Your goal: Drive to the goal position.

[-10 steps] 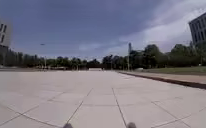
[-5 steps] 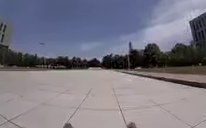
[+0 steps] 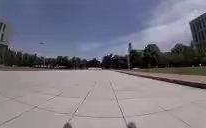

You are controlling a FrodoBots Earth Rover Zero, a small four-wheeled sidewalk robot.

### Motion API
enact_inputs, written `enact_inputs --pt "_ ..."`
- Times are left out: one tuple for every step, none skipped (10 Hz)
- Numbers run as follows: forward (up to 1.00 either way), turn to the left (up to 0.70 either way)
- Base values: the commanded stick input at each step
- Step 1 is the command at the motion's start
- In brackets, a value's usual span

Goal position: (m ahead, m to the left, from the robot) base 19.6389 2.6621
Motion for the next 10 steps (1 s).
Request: enact_inputs --pt "0.45 0.03" --pt "0.45 0.03" --pt "0.45 0.03" --pt "0.45 0.03" --pt "0.45 0.03" --pt "0.45 0.03" --pt "0.45 0.03" --pt "0.45 0.03" --pt "0.45 0.03" --pt "0.45 0.03"
